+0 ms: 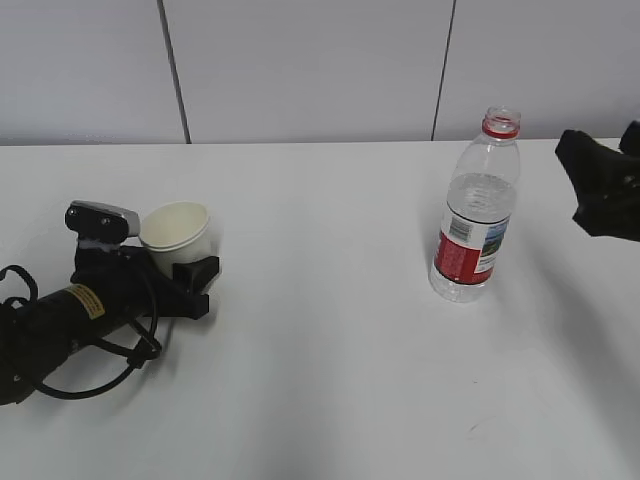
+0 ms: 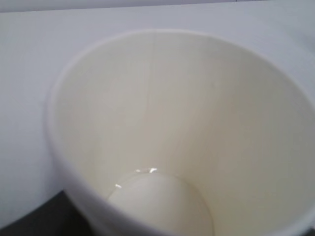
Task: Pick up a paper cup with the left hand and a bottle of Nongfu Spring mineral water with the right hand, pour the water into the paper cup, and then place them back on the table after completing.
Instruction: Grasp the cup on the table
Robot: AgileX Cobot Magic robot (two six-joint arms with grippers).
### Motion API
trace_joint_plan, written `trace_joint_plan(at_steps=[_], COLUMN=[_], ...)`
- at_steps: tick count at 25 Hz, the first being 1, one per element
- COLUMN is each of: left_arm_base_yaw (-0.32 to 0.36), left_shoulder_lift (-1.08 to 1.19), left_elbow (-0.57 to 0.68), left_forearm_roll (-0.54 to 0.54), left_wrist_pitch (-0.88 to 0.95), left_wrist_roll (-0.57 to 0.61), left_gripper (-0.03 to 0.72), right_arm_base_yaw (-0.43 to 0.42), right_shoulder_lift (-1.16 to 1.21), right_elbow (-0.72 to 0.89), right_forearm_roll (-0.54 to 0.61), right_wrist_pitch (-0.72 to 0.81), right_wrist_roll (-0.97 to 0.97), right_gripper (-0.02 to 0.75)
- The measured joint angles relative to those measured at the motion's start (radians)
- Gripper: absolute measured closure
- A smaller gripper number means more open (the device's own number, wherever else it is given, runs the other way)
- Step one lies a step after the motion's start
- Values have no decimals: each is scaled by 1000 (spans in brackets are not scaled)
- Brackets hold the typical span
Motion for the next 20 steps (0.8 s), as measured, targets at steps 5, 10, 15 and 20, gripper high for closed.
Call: trace_joint_plan(at_steps=[5,10,15,20], left_arm_base_yaw=[0,0,0,0], left_shoulder_lift=[0,0,0,0], left_elbow=[0,0,0,0], left_forearm_roll=[0,0,0,0], left_wrist_pitch=[0,0,0,0], left_wrist_roll=[0,0,0,0], left_gripper=[272,272,272,273], right_arm_base_yaw=[0,0,0,0], right_shoulder_lift=[66,116,174,259], right_elbow=[0,0,12,14], right_forearm_roll=[0,-25,-147,-163], right_wrist_pitch=[-11,-18,-27,-96], right_wrist_roll=[0,0,0,-20], right_gripper=[238,238,238,238])
